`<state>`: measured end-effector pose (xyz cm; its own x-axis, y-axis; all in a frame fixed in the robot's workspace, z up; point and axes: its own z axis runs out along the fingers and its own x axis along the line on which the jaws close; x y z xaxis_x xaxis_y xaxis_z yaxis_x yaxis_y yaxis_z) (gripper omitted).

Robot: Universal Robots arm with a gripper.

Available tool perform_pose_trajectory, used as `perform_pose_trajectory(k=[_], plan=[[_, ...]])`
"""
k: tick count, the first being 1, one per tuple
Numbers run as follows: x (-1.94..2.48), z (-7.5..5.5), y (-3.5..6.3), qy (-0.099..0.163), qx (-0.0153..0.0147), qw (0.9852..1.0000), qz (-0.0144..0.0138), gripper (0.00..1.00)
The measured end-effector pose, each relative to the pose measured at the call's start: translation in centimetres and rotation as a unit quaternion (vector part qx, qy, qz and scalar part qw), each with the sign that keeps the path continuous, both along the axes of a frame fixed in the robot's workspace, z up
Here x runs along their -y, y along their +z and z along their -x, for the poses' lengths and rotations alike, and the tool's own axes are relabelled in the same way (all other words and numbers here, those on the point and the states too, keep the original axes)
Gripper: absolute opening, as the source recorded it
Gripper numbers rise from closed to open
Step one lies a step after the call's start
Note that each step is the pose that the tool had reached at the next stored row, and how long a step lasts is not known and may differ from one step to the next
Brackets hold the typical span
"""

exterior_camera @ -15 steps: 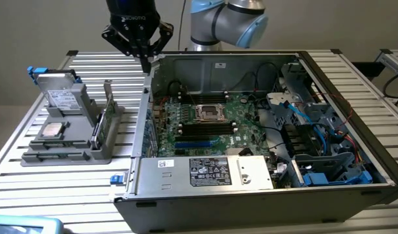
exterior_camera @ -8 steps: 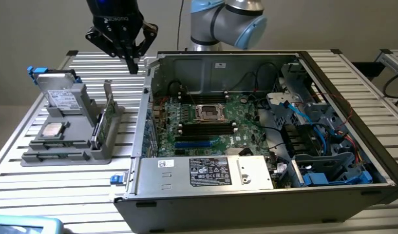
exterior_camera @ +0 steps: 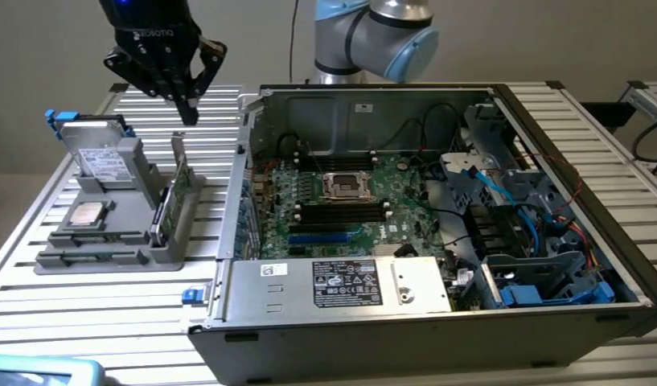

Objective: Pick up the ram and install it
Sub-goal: 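Reach for the ram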

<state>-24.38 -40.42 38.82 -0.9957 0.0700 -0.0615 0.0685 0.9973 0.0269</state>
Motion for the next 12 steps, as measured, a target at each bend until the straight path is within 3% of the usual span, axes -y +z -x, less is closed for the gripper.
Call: perform_pose_trajectory(k=[5, 12], plan=[[0.4, 2.3, -0.01, 0.0, 0.0, 1.0, 0.0012, 0.11], [1.64, 5.0, -0.36, 0.0, 0.0, 1.0, 0.0012, 0.11]])
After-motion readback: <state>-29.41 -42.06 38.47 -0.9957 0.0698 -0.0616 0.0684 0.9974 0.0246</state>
